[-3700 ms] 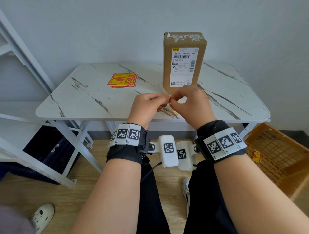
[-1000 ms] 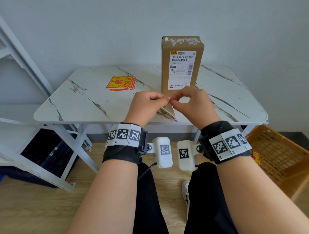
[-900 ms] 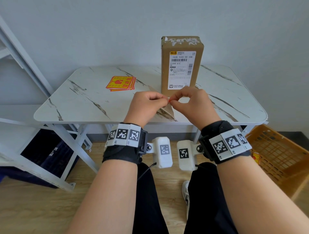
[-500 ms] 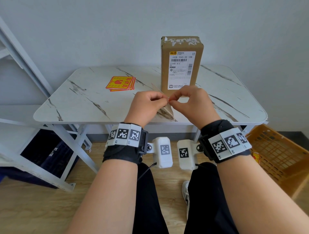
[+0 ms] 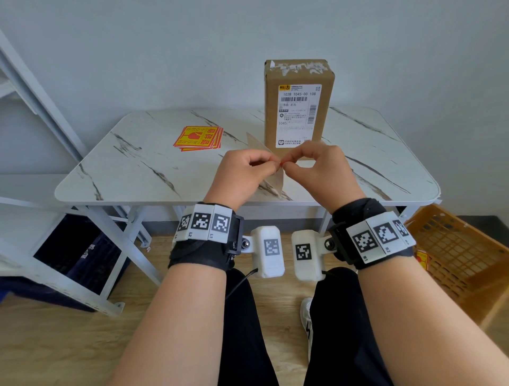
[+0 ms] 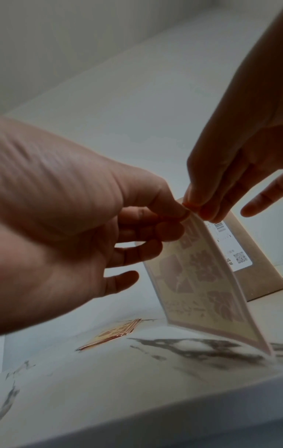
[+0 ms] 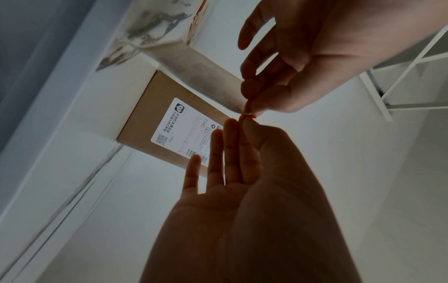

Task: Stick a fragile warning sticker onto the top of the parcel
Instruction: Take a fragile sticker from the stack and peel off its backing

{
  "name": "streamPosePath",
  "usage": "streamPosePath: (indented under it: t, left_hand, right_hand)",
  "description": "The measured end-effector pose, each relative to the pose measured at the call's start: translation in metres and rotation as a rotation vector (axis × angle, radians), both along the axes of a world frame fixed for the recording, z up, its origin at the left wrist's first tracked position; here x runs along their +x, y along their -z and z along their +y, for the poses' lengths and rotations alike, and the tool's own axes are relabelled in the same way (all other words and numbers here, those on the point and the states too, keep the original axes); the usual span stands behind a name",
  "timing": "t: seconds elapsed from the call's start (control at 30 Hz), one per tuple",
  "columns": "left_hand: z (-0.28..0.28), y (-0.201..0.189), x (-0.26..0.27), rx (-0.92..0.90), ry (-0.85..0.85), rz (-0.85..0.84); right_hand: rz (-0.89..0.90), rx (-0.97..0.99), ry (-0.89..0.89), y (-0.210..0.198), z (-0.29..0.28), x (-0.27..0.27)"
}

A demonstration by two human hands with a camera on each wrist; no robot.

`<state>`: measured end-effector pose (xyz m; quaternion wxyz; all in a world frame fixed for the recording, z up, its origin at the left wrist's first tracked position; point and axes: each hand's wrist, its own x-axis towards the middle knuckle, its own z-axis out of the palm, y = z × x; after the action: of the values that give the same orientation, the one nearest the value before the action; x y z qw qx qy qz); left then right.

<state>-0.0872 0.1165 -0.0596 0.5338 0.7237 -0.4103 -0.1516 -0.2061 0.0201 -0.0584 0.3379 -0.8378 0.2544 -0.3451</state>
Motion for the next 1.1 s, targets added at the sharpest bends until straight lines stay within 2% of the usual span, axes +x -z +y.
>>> streamPosePath:
  t: [0.13, 0.33, 0.83, 1.1]
  left_hand:
    - [-0.001, -0.003, -0.001, 0.011, 0.014, -0.067]
    - [-0.004, -0.003, -0.005, 0.022, 0.017, -0.142]
    - [-0.007, -0.006, -0.002, 0.011, 0.012, -0.091]
    - [-0.003, -0.006, 0.008, -0.018, -0.089, -0.060]
  right_hand:
    - [-0.044, 0.111, 0.010, -0.002, -0.003, -0.001]
    - [-0.052, 0.111, 0.024, -0.003, -0.004, -0.003]
    - [-0.053, 0.108, 0.063, -0.002, -0.003, 0.001]
    - [-0.073, 0.176, 0.112, 0.002, -0.008, 0.001]
